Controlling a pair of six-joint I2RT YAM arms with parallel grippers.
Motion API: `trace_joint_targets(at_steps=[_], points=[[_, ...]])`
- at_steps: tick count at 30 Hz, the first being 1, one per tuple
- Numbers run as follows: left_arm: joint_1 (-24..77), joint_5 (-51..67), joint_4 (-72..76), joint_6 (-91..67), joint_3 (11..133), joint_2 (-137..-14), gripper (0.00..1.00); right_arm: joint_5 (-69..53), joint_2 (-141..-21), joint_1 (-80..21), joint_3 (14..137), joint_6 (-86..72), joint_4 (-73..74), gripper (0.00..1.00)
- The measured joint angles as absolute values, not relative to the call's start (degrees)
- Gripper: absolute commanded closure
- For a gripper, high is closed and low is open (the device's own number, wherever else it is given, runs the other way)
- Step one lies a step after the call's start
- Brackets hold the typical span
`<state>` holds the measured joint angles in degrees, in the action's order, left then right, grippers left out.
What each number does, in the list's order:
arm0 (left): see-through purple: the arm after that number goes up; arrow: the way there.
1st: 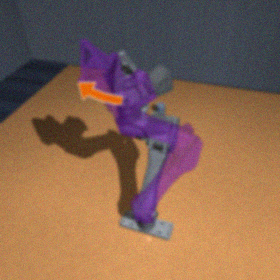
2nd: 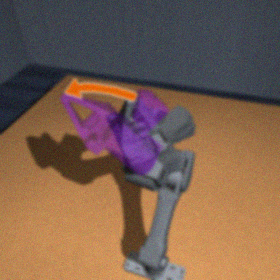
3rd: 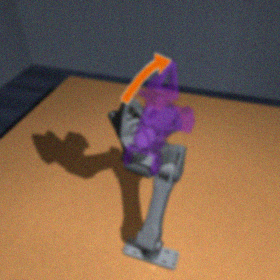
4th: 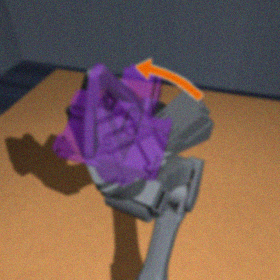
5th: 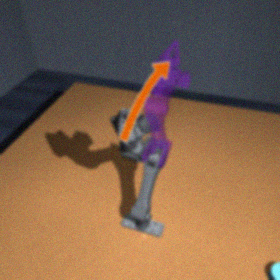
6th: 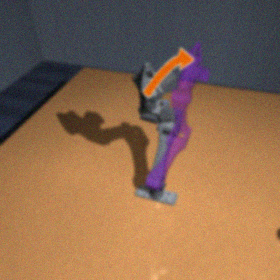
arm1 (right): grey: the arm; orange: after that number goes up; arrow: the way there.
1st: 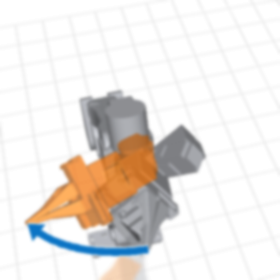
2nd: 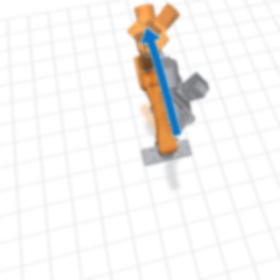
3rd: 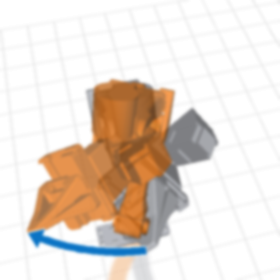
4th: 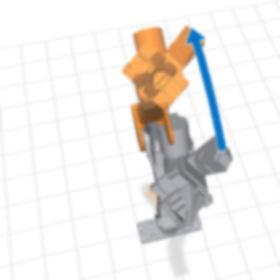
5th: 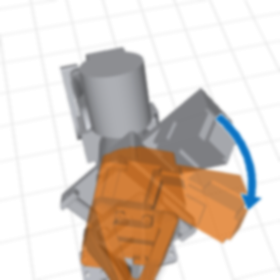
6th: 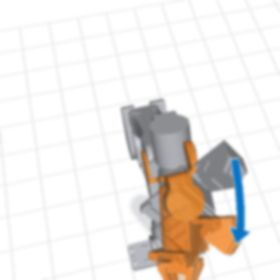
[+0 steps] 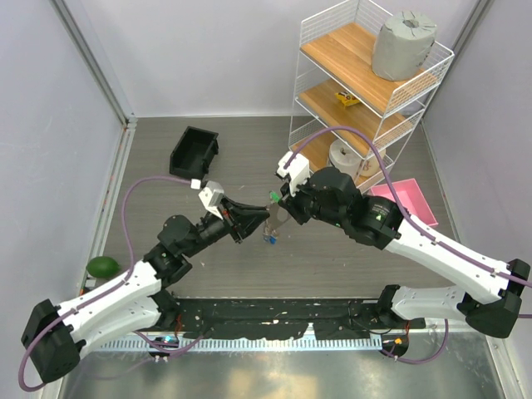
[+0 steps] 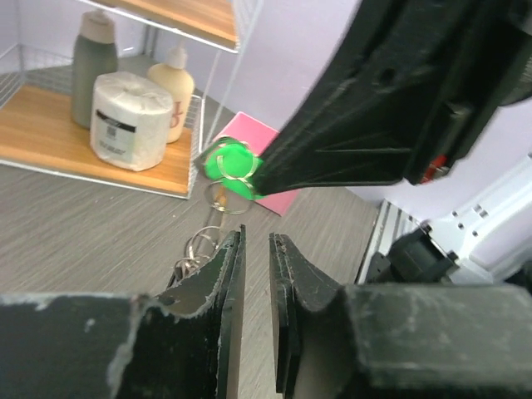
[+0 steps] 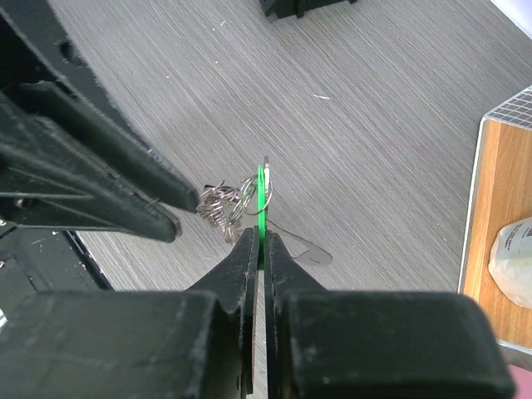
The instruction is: Remove the keys from the keyring
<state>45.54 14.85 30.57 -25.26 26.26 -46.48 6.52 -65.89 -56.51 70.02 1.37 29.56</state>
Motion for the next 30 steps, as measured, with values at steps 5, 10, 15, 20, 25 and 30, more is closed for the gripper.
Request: trace_joint_targets(at_steps=[5,10,15,20,25,30], points=[[48.88,6.20,31.14,-29.74,25.87,-47.55,0.73,6.52,-65.93,-56.51,70.52,1.34,29.61,0.95],[50.76,1.45,31.48,-30.06,25.87,-47.86,0.73,6.52,-66.00,-56.51,70.85,1.32,29.58,0.95],[52.25,-1.30,31.86,-28.38,25.87,-48.90,0.68,6.52,-66.04,-56.51,70.91,1.30,29.61,0.95],[55.46,-3.07,32.88,-22.63,25.87,-49.23,0.66,6.52,-66.24,-56.51,71.09,1.17,29.61,0.95],[57.19,-4.10,33.17,-17.58,25.87,-48.34,0.66,6.55,-66.81,-56.51,71.16,1.15,29.61,0.95],[58.11,-5.28,33.26,-13.76,25.91,-48.31,0.65,6.52,-67.13,-56.51,71.16,1.13,29.61,0.95]])
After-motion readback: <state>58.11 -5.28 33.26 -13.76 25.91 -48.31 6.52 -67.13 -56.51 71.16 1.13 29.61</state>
